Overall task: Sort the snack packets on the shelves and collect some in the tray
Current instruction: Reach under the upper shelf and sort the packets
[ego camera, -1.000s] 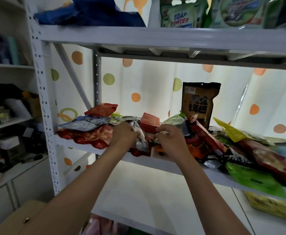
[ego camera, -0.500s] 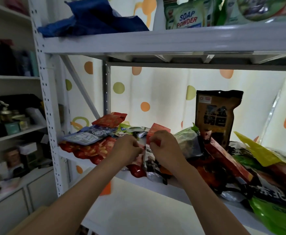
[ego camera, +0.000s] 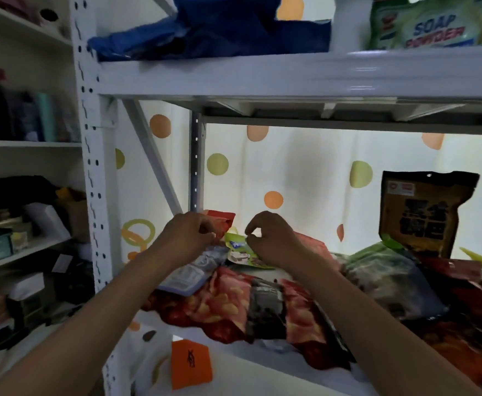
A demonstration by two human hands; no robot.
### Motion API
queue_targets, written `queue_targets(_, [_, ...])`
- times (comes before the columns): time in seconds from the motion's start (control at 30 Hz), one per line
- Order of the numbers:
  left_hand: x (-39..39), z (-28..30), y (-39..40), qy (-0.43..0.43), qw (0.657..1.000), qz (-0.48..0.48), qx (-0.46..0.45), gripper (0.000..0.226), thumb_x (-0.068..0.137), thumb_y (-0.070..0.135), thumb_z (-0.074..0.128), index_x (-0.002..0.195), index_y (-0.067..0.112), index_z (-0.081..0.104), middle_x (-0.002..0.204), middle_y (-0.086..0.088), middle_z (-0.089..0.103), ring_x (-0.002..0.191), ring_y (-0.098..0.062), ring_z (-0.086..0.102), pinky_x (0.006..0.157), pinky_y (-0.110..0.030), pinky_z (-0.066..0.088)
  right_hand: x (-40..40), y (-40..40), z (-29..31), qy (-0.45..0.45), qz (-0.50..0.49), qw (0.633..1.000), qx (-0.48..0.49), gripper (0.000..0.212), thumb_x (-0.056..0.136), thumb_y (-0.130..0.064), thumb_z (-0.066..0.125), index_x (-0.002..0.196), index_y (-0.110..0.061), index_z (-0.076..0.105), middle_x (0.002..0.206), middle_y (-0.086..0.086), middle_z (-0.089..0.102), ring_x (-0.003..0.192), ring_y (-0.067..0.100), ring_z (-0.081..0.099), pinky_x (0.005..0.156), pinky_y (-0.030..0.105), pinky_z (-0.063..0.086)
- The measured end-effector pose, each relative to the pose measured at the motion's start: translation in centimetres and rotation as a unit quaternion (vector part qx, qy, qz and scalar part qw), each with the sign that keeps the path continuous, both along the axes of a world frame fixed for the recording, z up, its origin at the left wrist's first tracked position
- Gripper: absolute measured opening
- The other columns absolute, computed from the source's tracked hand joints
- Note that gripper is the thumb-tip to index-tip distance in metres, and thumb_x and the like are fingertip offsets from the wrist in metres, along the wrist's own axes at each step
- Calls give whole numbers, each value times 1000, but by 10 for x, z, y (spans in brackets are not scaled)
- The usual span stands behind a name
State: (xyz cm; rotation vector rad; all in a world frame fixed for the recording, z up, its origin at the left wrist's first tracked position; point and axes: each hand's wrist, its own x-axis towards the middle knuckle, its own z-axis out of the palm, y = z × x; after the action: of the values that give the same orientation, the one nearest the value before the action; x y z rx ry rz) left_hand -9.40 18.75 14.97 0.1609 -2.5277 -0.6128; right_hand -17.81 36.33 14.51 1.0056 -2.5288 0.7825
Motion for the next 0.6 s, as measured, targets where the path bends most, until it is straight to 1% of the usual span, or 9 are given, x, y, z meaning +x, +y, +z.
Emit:
queue_targets(0.07, [-14,-1,-32,-8,1000,10,-13,3,85,22,64,86,24,67,81,9,57,82,-13,58,69,-25,39,-8,-43,8,-25,-18,999,20,19,86,-12,56,95,-6,72,111,10,66,103,26,60,86,34,50])
queue_targets(0.13, [-26,-5,-56,2,1000,15,-5,4,84,23,63,88,22,65,85,5,58,85,-16,59,69,-25,37,-26,-84,10,-61,-39,997,41,20,83,-9,55,87,0,73,99,15,71,94,29,66,77,32,53])
queue_targets(0.2, [-36,-12,-71,3,1000,2,14,7,86,20,60,88,18,66,89,1,63,83,-16,59,66,-26,39,-46,-116,8,-96,-67,992,44,18,80,-5,54,76,-1,70,85,15,72,83,28,67,65,25,46])
queue_targets(0.27, [-42,-23,-79,0,1000,-11,29,13,89,15,55,85,12,67,89,-3,67,79,-16,60,64,-26,43,-65,-136,1,-120,-91,988,30,17,81,-6,55,66,-6,62,74,10,66,75,25,61,56,22,40])
queue_targets(0.33, [-46,-34,-86,-4,999,-28,25,20,92,12,50,79,10,66,85,-6,67,77,-17,61,64,-25,43,-82,-149,-9,-152,-123,981,2,26,84,-10,58,59,-13,52,64,3,56,71,22,57,49,21,35])
queue_targets(0.43, [-50,-47,-92,-2,999,-48,22,21,95,18,50,92,13,70,93,-4,69,78,-13,59,61,-21,40,-103,-157,-19,-214,-164,963,-18,30,87,-11,62,59,-12,50,58,4,52,65,23,58,48,21,40])
queue_targets(0.47, [-51,-51,-93,2,999,-49,20,21,95,20,50,97,17,71,98,-1,69,82,-13,60,63,-22,39,-109,-158,-22,-241,-173,954,-38,29,86,-9,62,60,-9,49,56,6,51,58,24,57,49,22,42])
queue_targets(0.53, [-53,-60,-94,-2,999,-41,18,23,96,25,50,105,24,71,104,3,69,88,-12,60,70,-22,38,-116,-159,-26,-290,-186,935,-86,30,86,-4,62,61,-8,47,52,8,47,46,21,48,45,23,39])
queue_targets(0.6, [-54,-70,-93,-22,999,-44,22,24,97,31,49,108,27,69,108,5,68,93,-12,61,74,-22,38,-122,-161,-31,-327,-193,919,-102,27,88,-4,61,64,-9,48,54,7,49,44,19,46,42,19,35])
